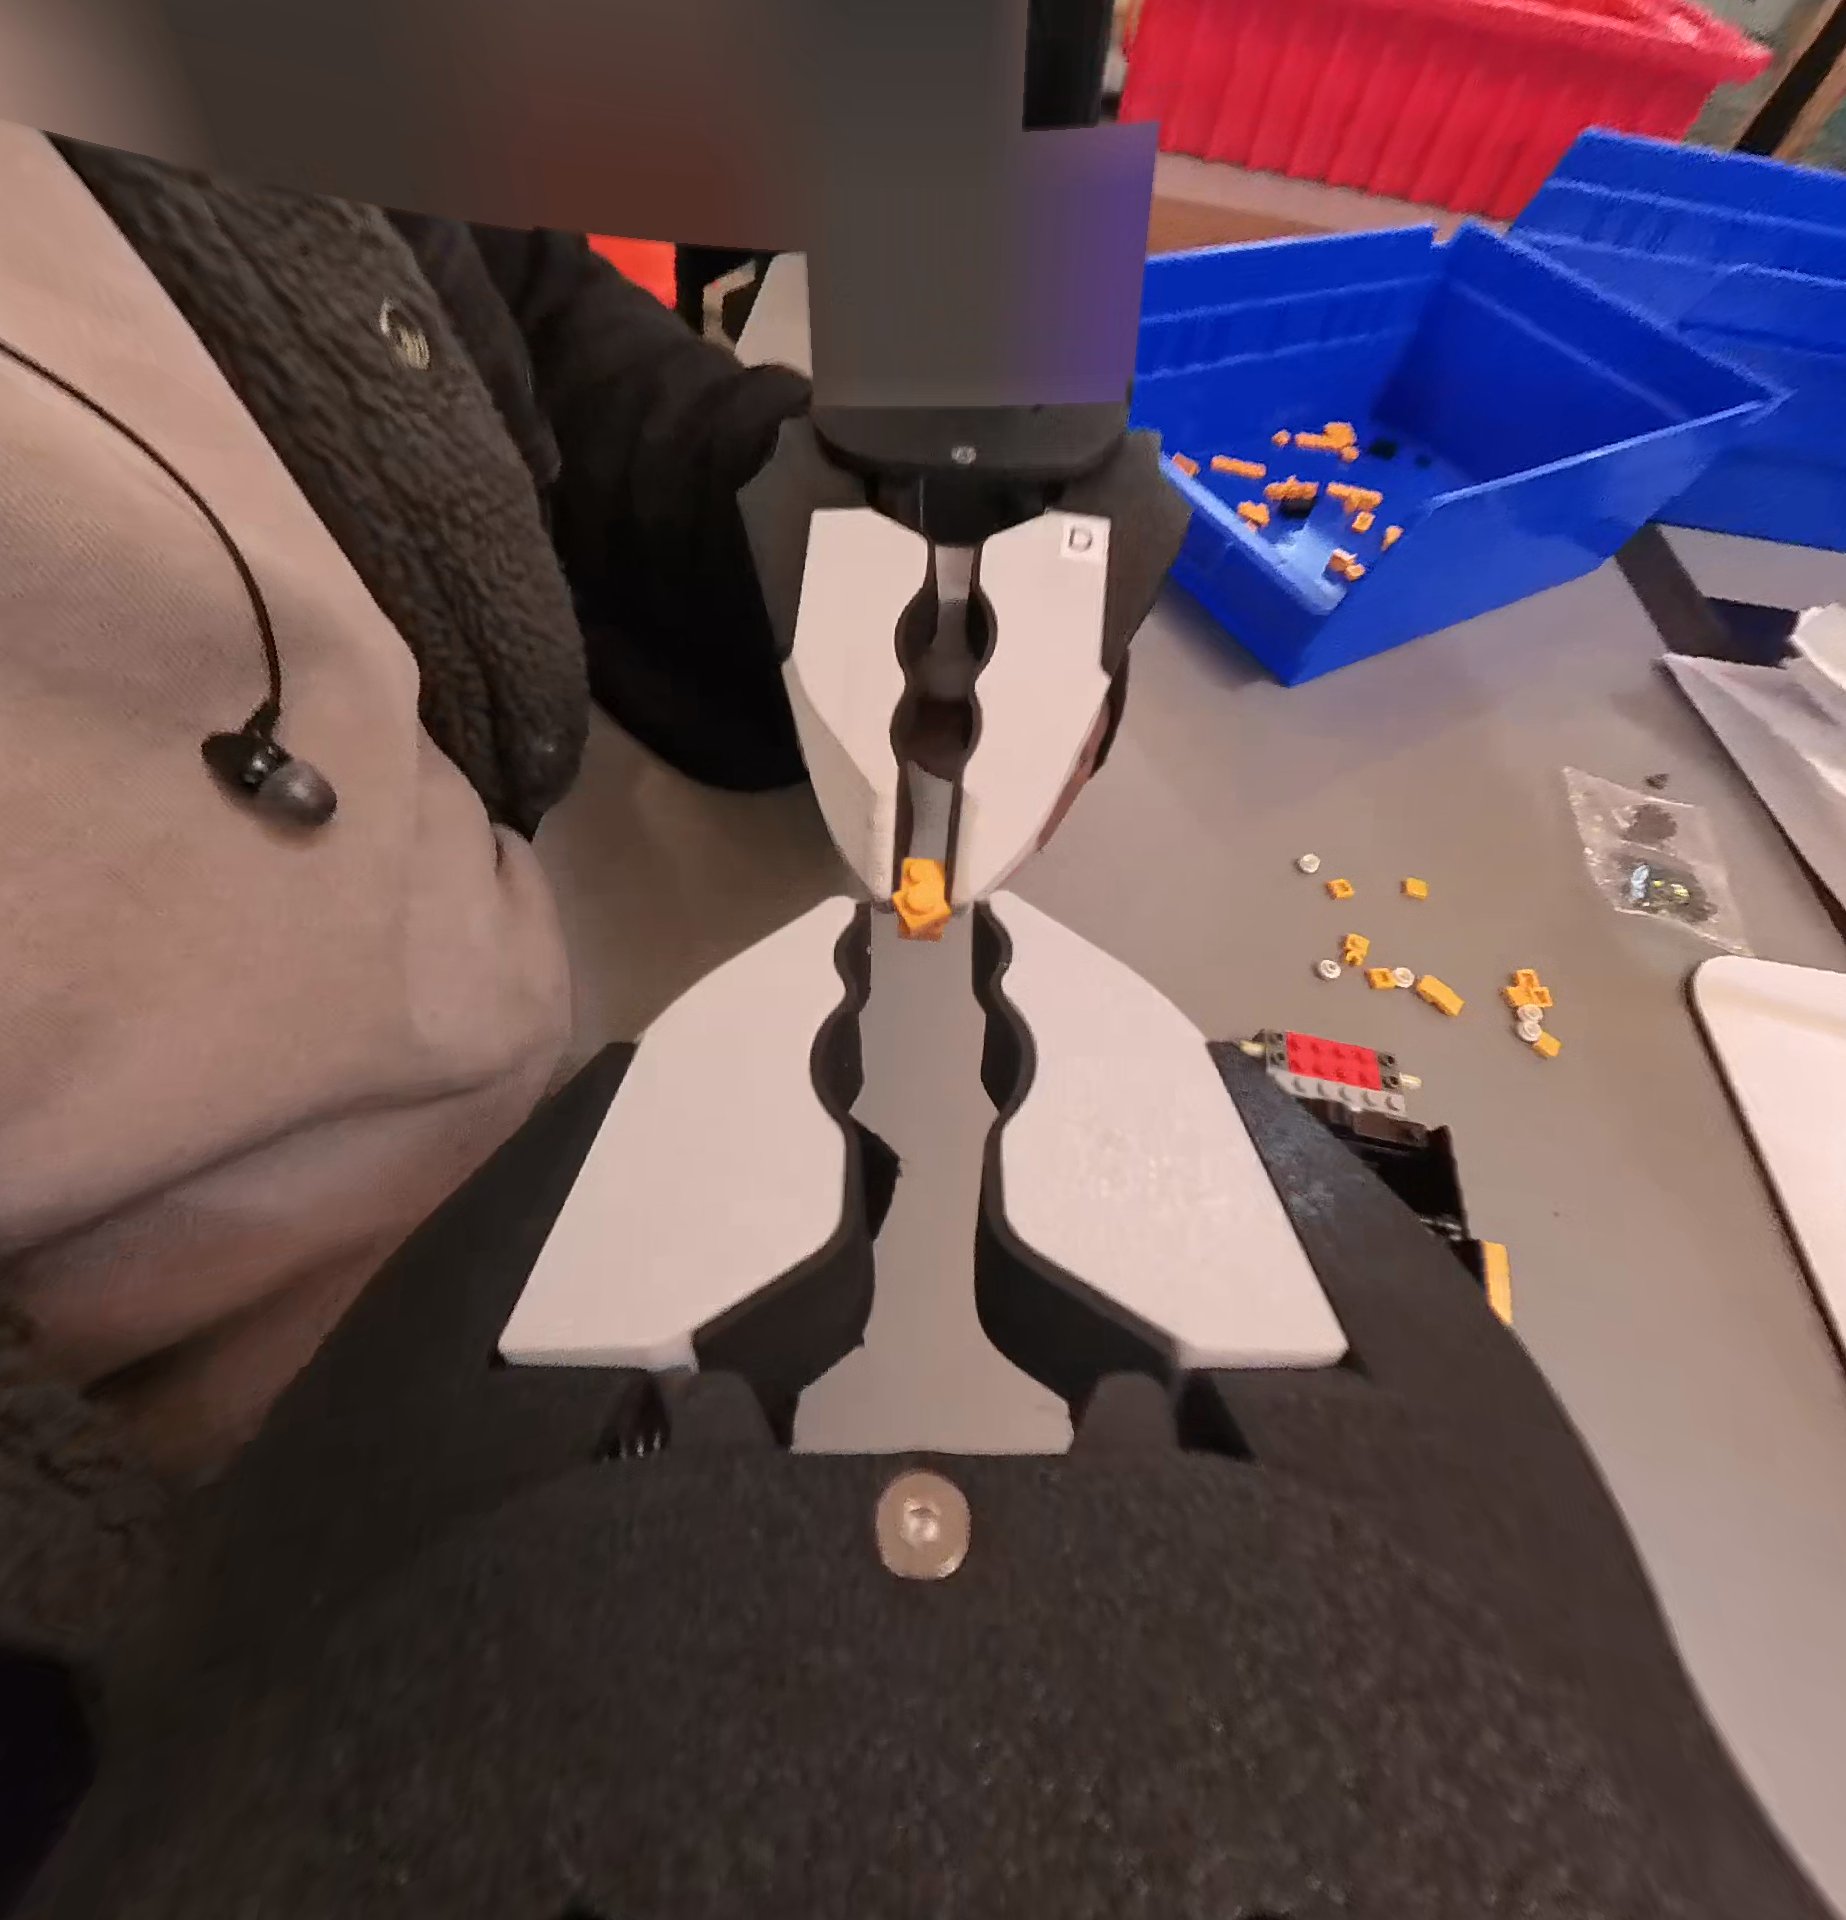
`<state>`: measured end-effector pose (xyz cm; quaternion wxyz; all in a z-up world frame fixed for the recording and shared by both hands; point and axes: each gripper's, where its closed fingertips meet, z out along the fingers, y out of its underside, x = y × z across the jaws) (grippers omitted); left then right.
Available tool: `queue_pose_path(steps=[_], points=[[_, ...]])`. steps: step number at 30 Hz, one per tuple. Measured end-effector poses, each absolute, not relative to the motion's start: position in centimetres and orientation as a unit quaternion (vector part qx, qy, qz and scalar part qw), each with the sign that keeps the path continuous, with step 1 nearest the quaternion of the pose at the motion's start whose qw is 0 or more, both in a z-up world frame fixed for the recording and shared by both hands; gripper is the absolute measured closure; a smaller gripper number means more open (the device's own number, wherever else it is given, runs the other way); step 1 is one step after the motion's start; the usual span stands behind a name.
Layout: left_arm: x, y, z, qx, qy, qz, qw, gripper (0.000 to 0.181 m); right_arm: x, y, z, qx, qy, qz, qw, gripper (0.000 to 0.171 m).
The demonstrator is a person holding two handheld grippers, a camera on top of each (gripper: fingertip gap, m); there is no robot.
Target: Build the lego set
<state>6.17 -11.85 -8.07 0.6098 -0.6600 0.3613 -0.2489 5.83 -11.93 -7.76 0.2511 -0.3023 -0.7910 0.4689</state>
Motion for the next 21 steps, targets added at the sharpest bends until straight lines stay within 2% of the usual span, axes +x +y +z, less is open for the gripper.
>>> queue_pose_path(steps=[2, 6, 20, 21], points=[[6.2, -11.8, -8.4, -0.662, 0.372, -0.227, 0.610, 0.173, 5.7, -12.1, -7.8, -0.293, -0.794, 0.467, 0.257, 0.160], [6.1, -11.6, -8.7, -0.664, 0.382, -0.196, 0.612, 0.173, 5.6, -12.0, -8.0, -0.293, -0.794, 0.461, 0.267, 0.162], [4.7, -10.4, -6.7, -0.648, 0.345, -0.029, 0.679, 0.174, 4.3, -10.8, -5.8, -0.385, -0.662, 0.477, 0.431, 0.164], [4.9, -10.5, -6.7, -0.646, 0.348, -0.023, 0.679, 0.174, 4.3, -11.0, -5.6, -0.384, -0.656, 0.486, 0.432, 0.171]])
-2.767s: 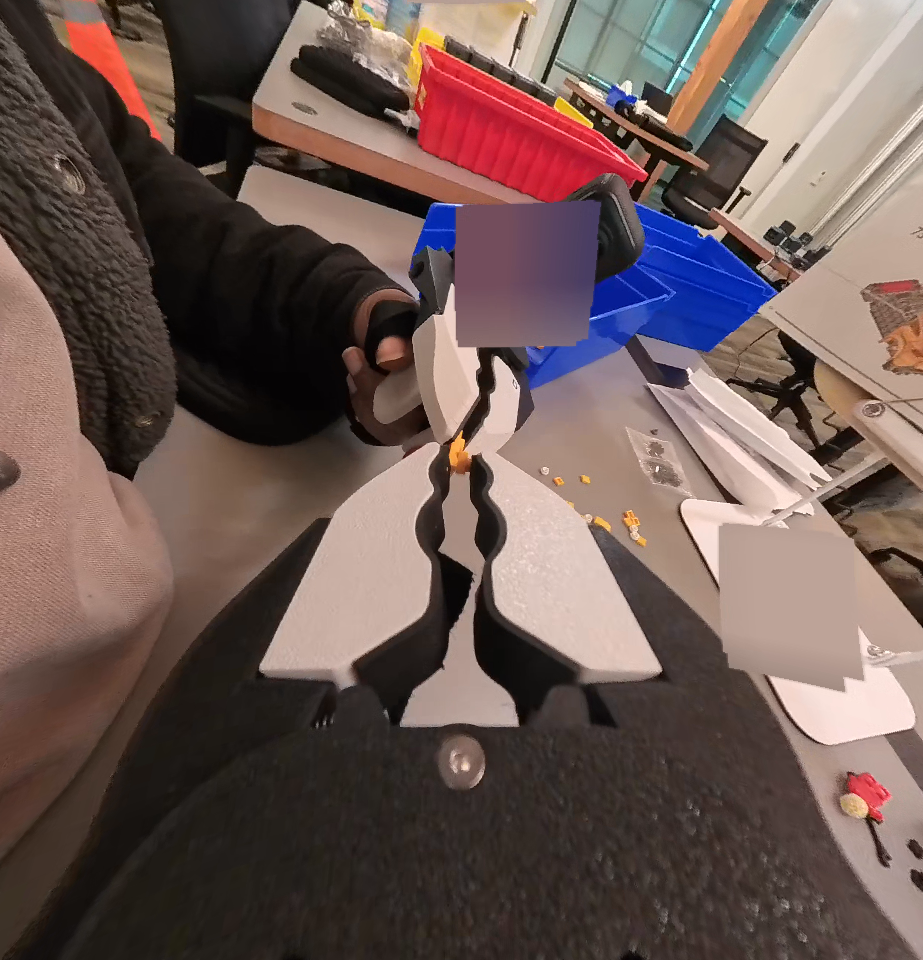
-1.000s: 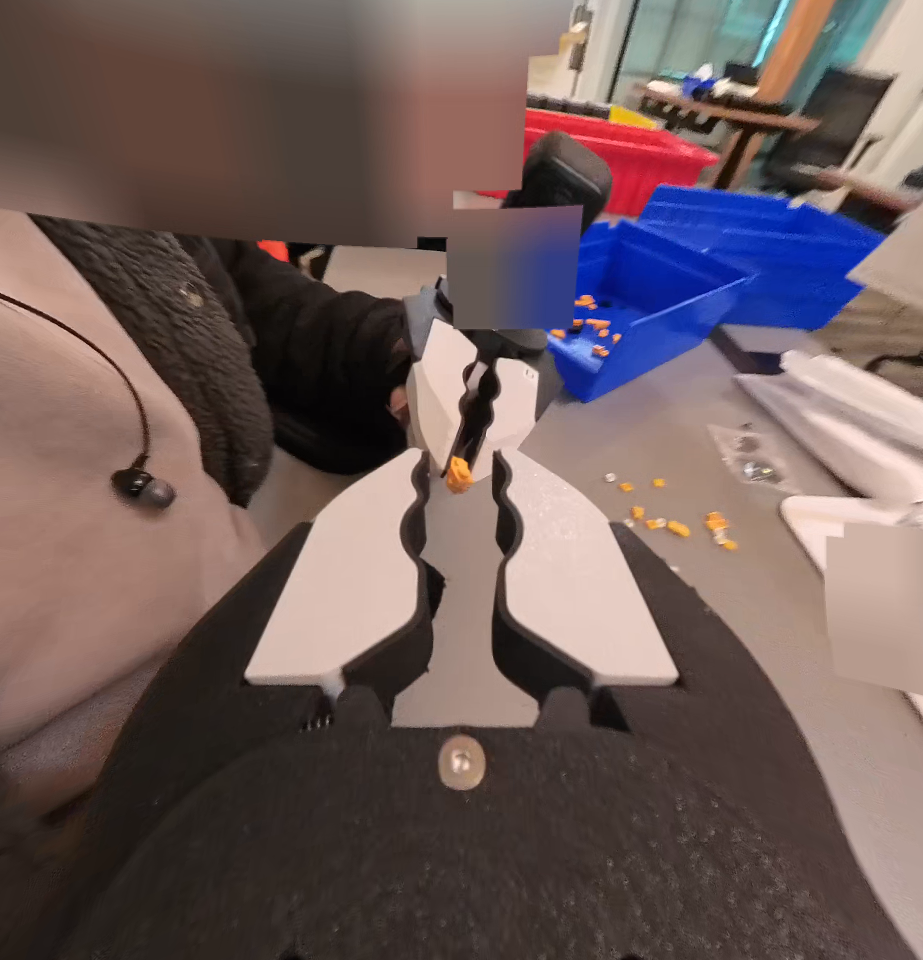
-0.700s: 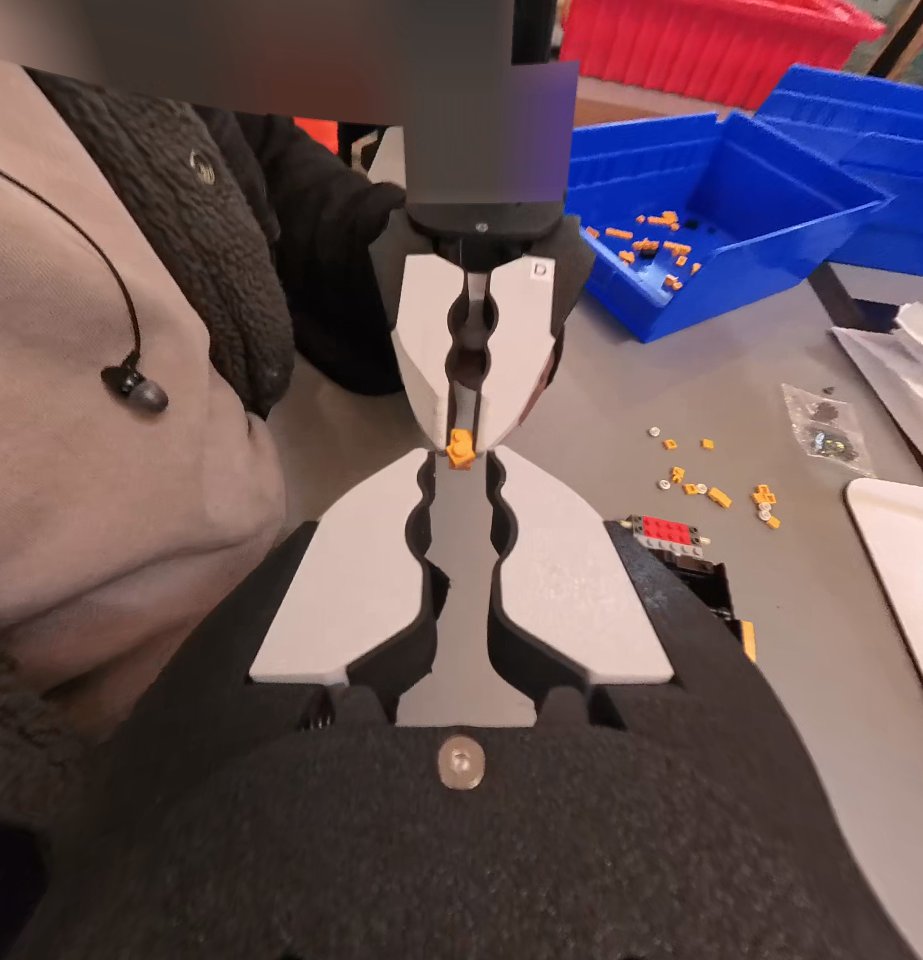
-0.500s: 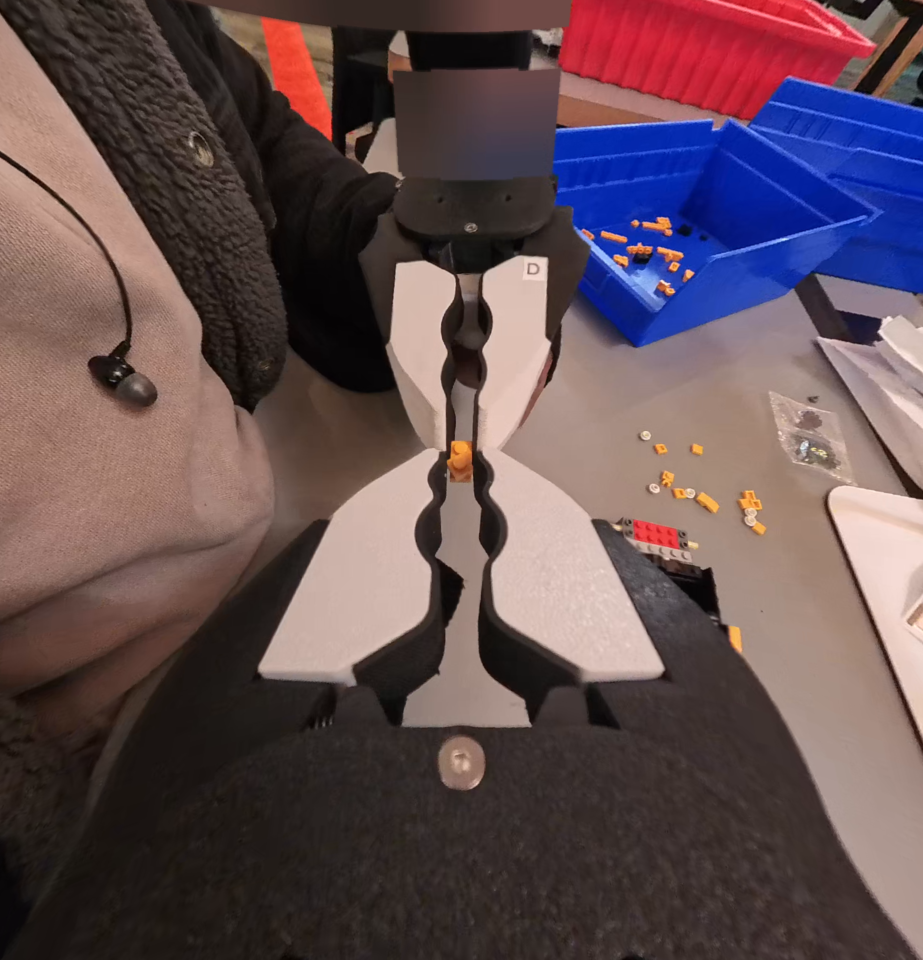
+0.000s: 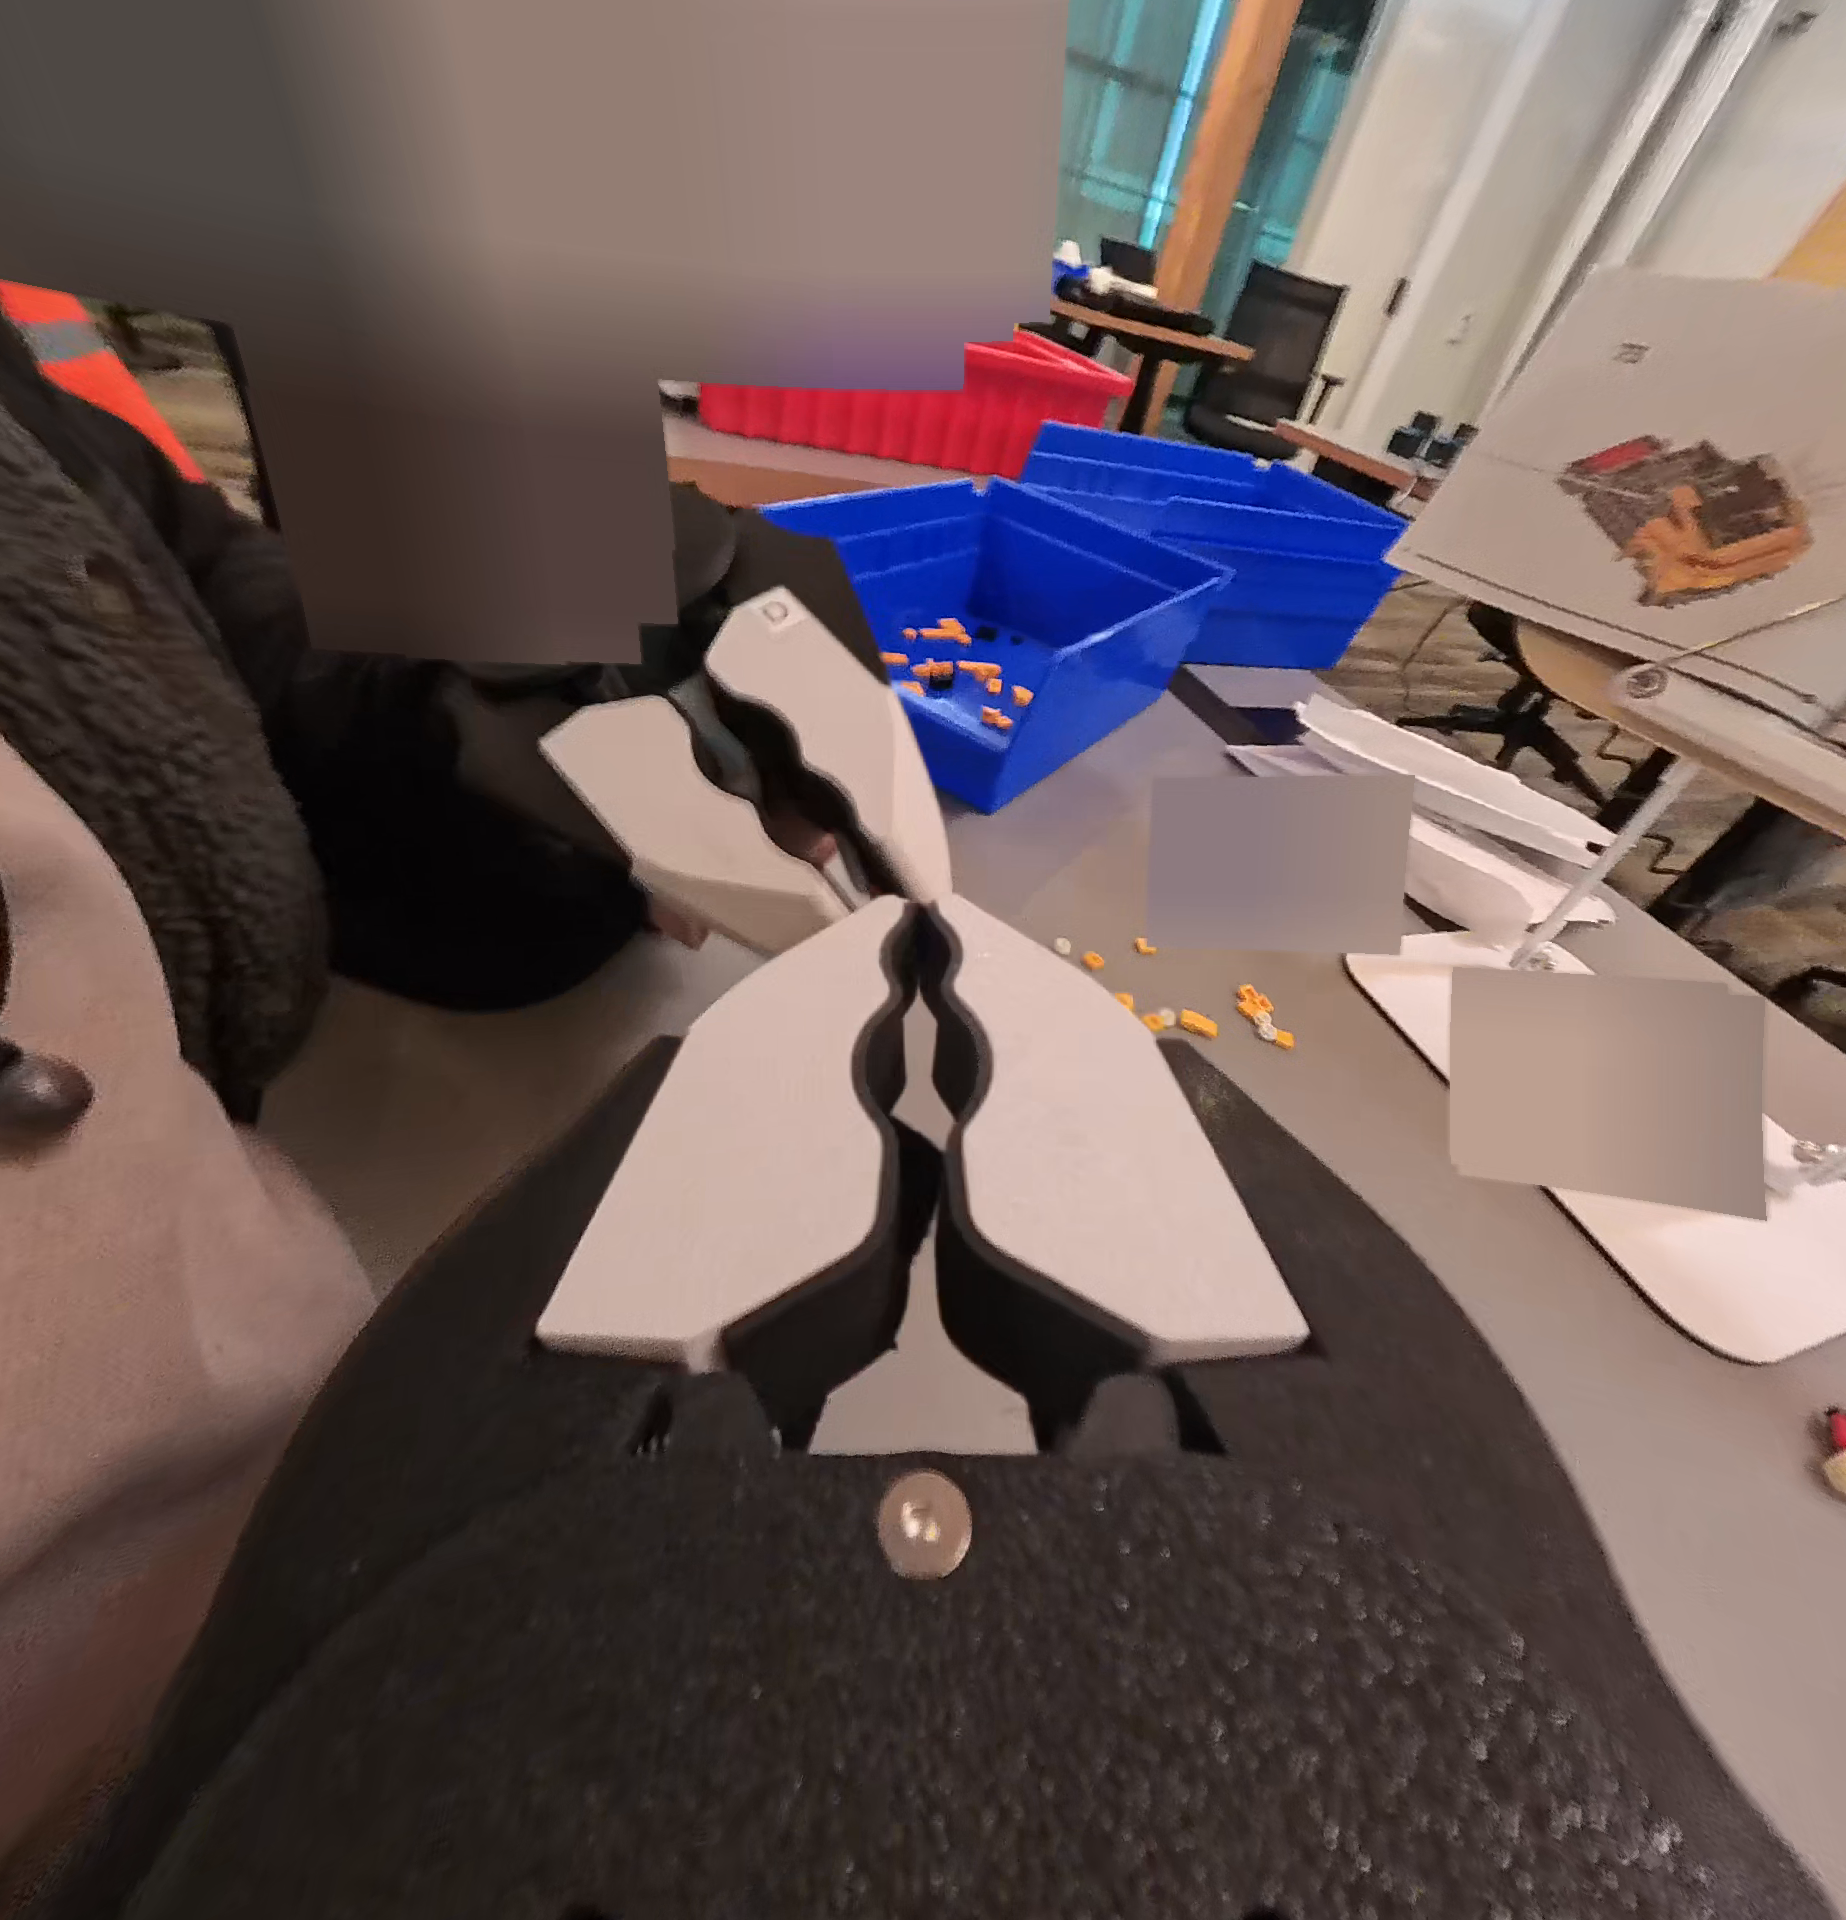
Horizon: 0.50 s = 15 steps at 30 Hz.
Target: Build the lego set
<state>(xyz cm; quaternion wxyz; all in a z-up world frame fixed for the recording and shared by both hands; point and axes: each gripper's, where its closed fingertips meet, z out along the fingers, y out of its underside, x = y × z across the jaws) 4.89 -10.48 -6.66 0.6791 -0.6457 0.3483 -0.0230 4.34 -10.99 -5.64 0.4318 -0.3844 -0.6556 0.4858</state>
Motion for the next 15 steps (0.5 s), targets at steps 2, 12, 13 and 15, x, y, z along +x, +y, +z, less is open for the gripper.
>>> queue_pose_path(steps=[2, 12, 13, 15], points=[[5.5, -10.5, -7.0, -0.643, 0.360, -0.003, 0.676, 0.174, 4.1, -10.9, -5.3, -0.393, -0.639, 0.489, 0.445, 0.171], [5.1, -10.6, -7.2, -0.660, 0.357, -0.079, 0.657, 0.173, 5.6, -11.2, -5.7, -0.271, -0.788, 0.396, 0.386, 0.157], [5.2, -10.6, -7.4, -0.662, 0.361, -0.076, 0.652, 0.173, 5.7, -11.2, -6.1, -0.258, -0.810, 0.371, 0.375, 0.157], [5.4, -10.6, -7.9, -0.669, 0.370, -0.076, 0.640, 0.173, 5.6, -11.0, -7.1, -0.231, -0.849, 0.311, 0.359, 0.157]])
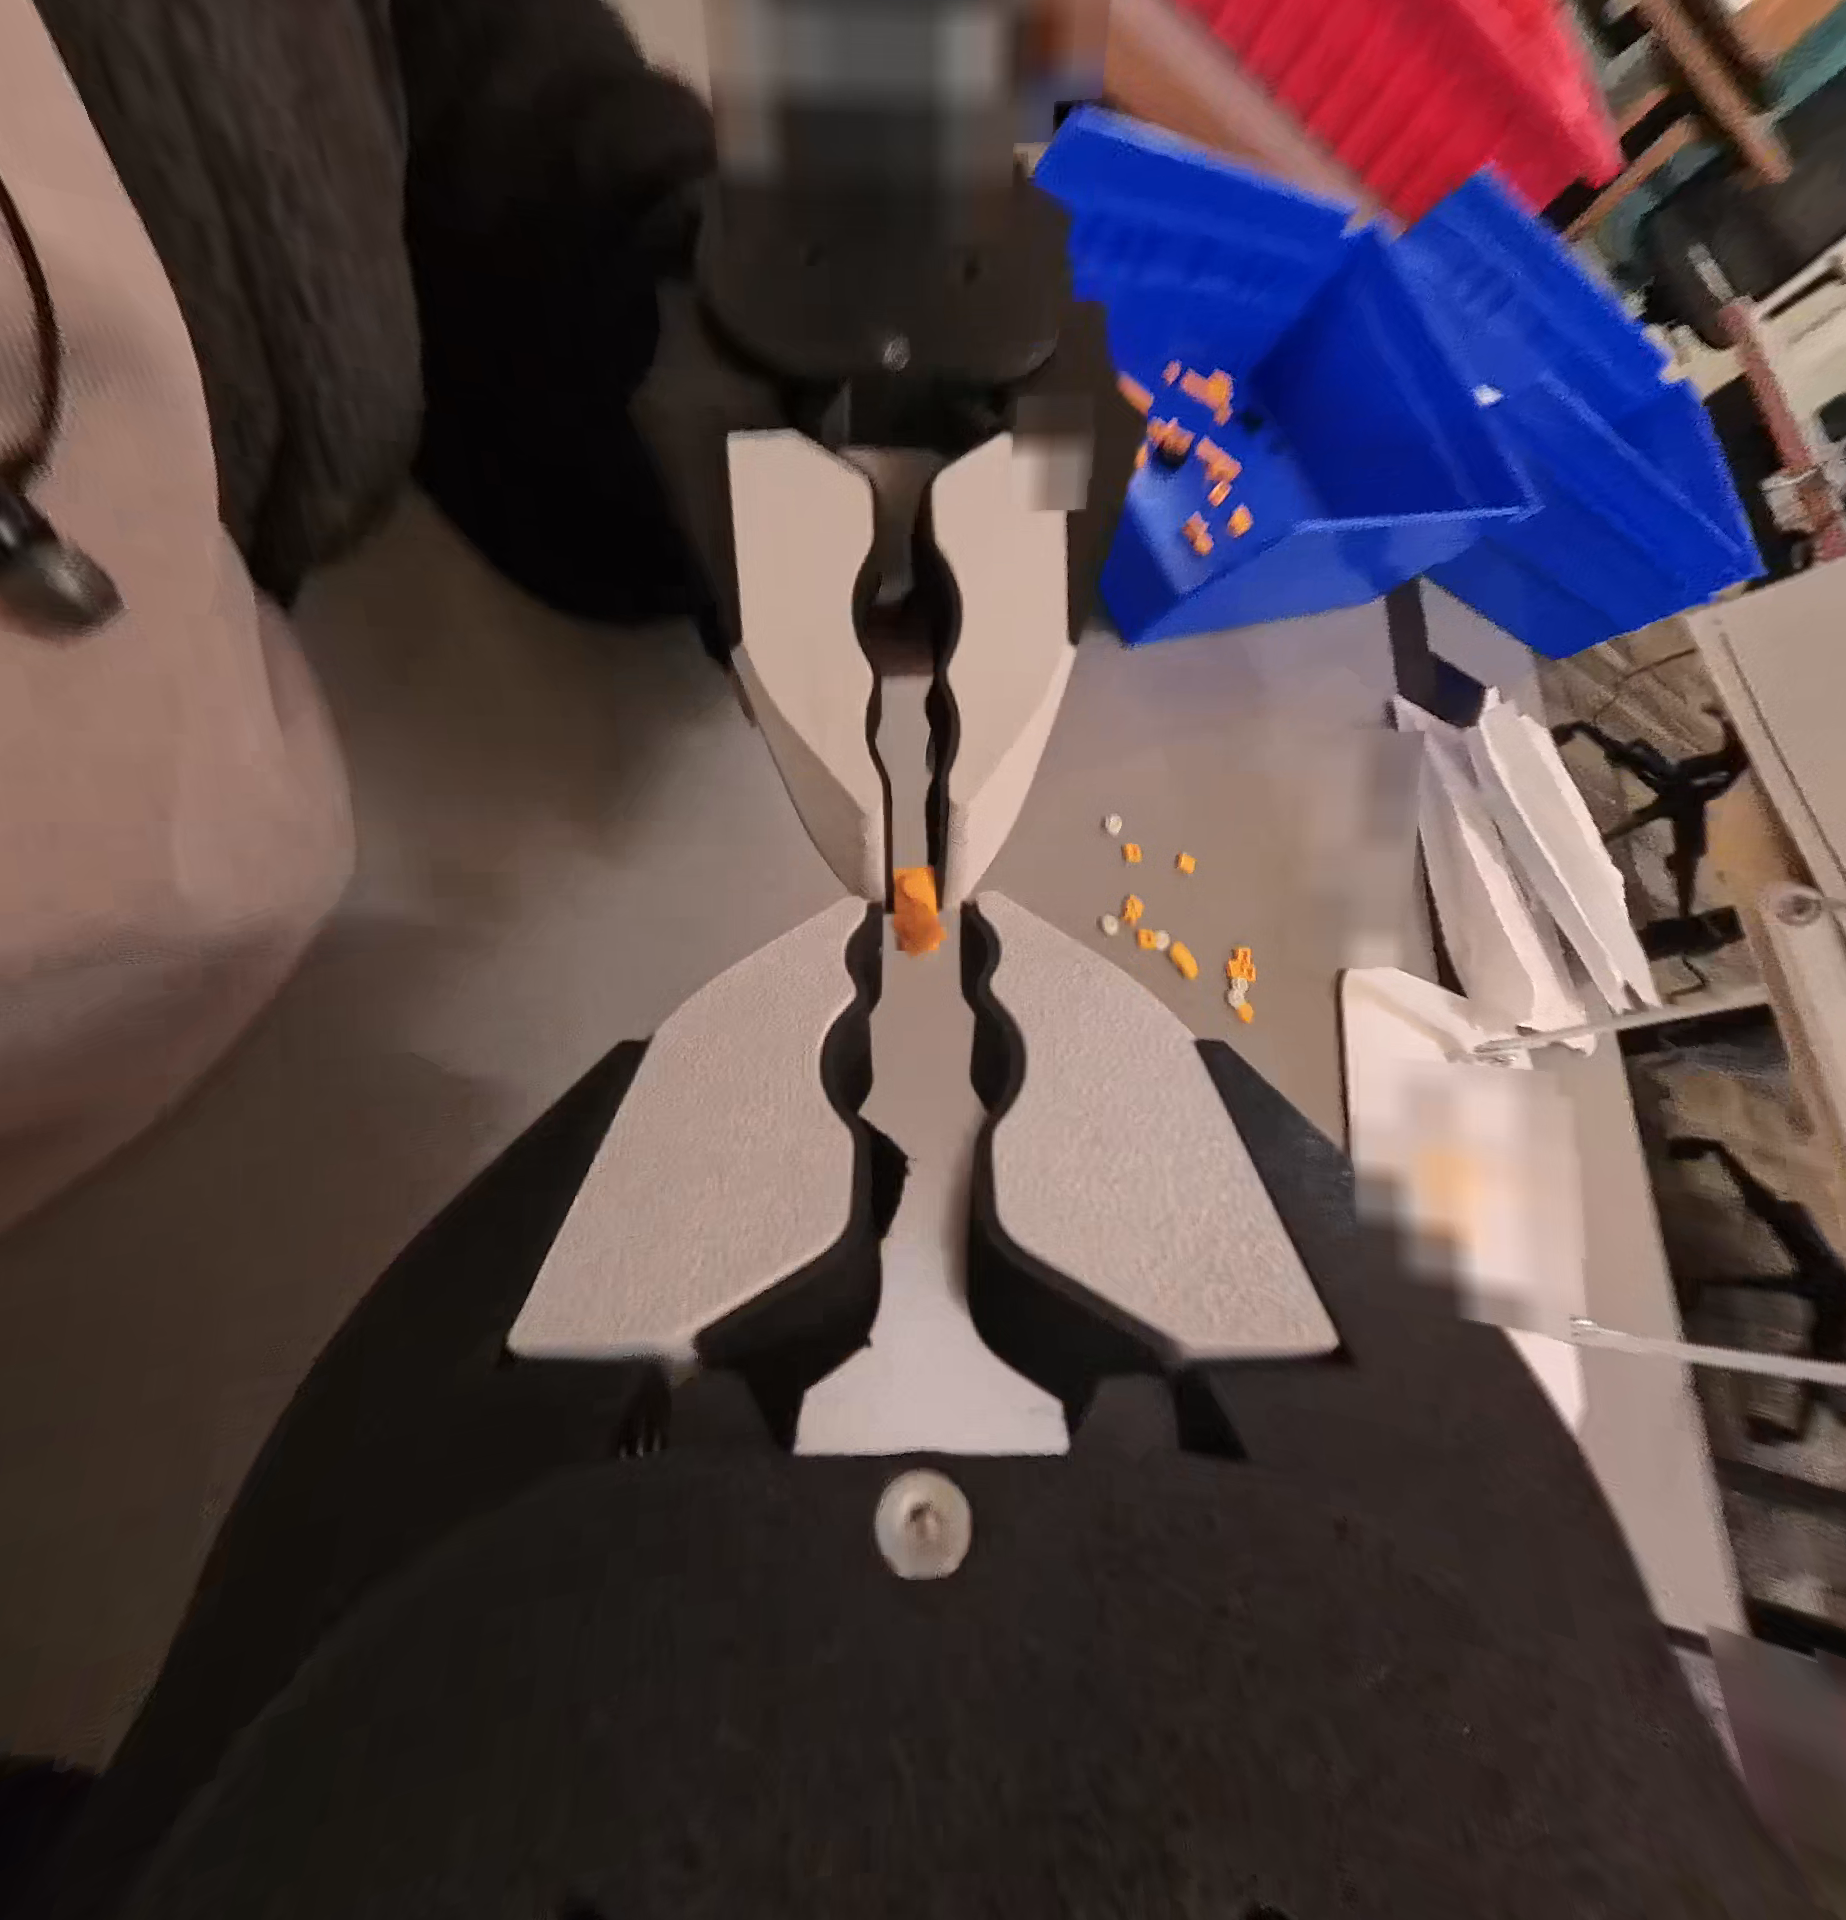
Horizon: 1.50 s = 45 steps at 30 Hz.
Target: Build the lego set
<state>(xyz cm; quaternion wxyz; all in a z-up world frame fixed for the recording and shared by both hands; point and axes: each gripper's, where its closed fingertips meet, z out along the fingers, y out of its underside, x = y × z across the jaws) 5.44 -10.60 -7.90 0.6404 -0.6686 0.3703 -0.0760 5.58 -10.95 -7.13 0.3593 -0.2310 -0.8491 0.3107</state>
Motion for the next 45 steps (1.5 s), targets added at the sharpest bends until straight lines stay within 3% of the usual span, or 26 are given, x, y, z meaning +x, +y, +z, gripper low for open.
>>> queue_pose_path(steps=[10, 18, 37, 45], points=[[5.9, -10.6, -9.5, -0.694, 0.388, -0.090, 0.600, 0.173, 6.2, -10.7, -9.3, -0.142, -0.934, 0.175, 0.278, 0.160], [6.1, -10.6, -10.0, -0.705, 0.391, -0.097, 0.584, 0.173, 6.1, -10.8, -10.1, -0.136, -0.941, 0.145, 0.273, 0.163], [5.0, -9.0, -11.1, -0.715, 0.391, 0.048, 0.578, 0.174, 5.1, -9.4, -11.4, -0.392, -0.837, 0.245, 0.292, 0.163], [6.2, -9.6, -11.9, -0.738, 0.377, -0.097, 0.552, 0.173, 6.1, -10.2, -12.0, -0.196, -0.917, 0.147, 0.313, 0.163]])
